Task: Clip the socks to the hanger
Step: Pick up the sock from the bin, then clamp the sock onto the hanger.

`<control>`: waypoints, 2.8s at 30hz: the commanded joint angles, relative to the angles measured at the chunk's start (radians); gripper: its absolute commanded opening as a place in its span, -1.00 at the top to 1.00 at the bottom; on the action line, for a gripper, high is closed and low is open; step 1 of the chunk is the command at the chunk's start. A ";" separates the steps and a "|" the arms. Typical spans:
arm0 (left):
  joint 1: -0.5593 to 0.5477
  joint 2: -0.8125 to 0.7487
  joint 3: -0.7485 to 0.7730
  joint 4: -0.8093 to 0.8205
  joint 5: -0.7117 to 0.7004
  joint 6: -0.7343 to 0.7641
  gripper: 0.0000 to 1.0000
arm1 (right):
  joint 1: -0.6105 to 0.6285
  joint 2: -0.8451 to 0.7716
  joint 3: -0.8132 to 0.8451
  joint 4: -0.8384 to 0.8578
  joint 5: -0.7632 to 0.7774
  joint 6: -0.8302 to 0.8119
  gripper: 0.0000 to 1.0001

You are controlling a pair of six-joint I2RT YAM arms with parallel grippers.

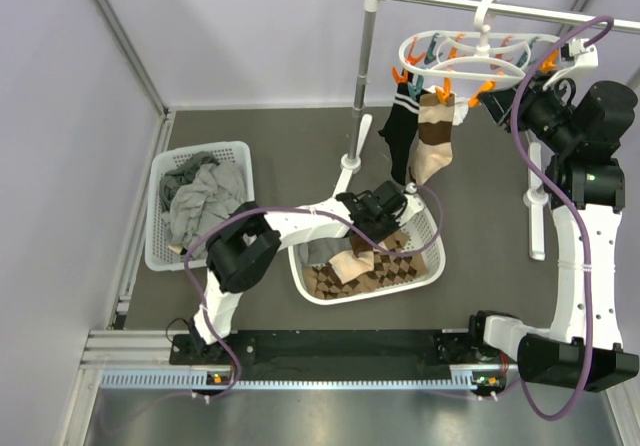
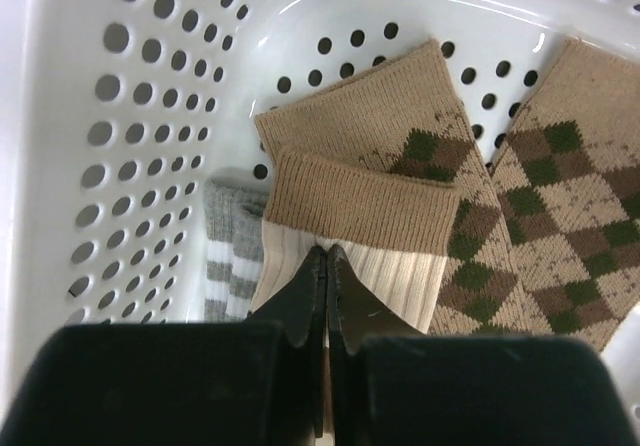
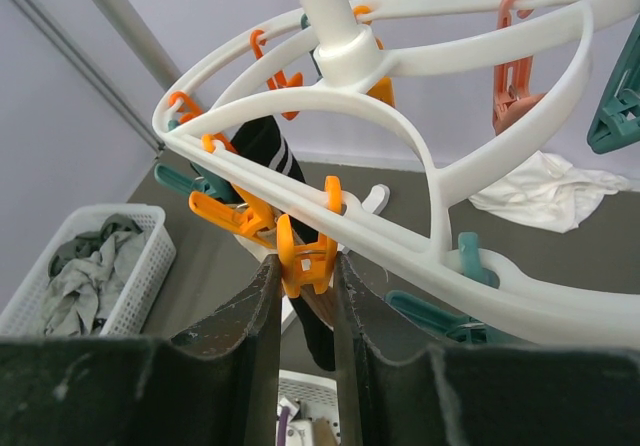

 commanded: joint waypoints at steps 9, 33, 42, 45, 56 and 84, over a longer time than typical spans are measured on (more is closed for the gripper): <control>0.000 -0.344 -0.145 0.136 0.037 -0.025 1.00 | -0.008 -0.022 0.003 0.023 -0.012 -0.019 1.00; 0.022 -0.409 0.004 0.782 0.146 0.004 1.00 | -0.009 -0.013 0.070 -0.009 -0.026 -0.033 1.00; 0.023 -0.253 0.162 0.801 0.129 0.031 1.00 | -0.009 -0.006 0.078 -0.008 -0.027 -0.039 1.00; 0.025 -0.220 0.197 0.806 0.129 0.031 1.00 | -0.009 -0.006 0.081 -0.009 -0.029 -0.038 1.00; 0.036 -0.139 0.300 0.845 0.112 0.028 1.00 | -0.009 -0.002 0.084 -0.015 -0.044 -0.042 1.00; 0.052 -0.088 0.389 0.925 0.153 -0.045 0.98 | -0.009 0.009 0.077 0.005 -0.083 -0.039 1.00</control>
